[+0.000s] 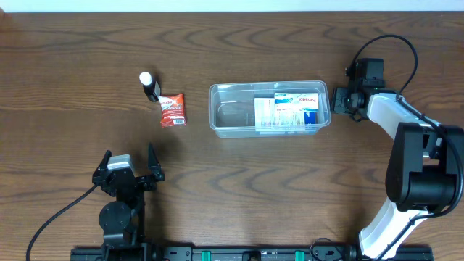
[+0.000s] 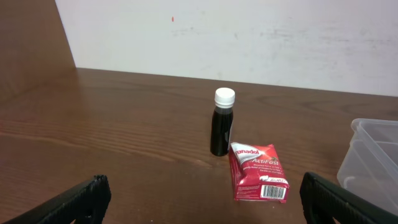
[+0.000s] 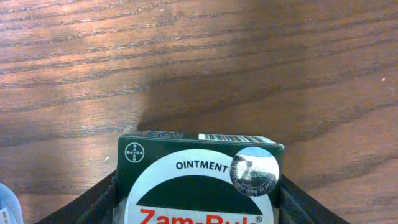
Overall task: Pack container
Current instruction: 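Grasp the green Zam-Buk tin with the right gripper and lift it, then carry the Zam-Buk tin over the container and lower it inside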
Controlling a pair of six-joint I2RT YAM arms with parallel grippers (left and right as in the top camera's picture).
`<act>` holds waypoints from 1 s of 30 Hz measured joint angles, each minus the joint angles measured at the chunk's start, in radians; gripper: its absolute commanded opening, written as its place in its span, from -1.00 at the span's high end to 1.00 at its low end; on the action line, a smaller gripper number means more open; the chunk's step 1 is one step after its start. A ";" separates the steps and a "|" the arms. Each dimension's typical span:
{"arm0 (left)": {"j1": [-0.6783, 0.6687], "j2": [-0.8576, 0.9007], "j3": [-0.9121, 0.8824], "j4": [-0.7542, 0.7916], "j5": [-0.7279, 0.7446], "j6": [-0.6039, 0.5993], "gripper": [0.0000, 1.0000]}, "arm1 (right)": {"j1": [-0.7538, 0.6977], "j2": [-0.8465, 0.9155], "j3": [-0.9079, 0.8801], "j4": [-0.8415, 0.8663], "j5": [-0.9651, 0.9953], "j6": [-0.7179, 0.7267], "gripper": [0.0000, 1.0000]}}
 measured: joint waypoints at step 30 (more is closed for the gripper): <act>0.000 0.000 0.000 0.000 0.000 0.000 -0.96 | 0.272 -0.504 0.145 -0.395 0.024 0.079 -0.12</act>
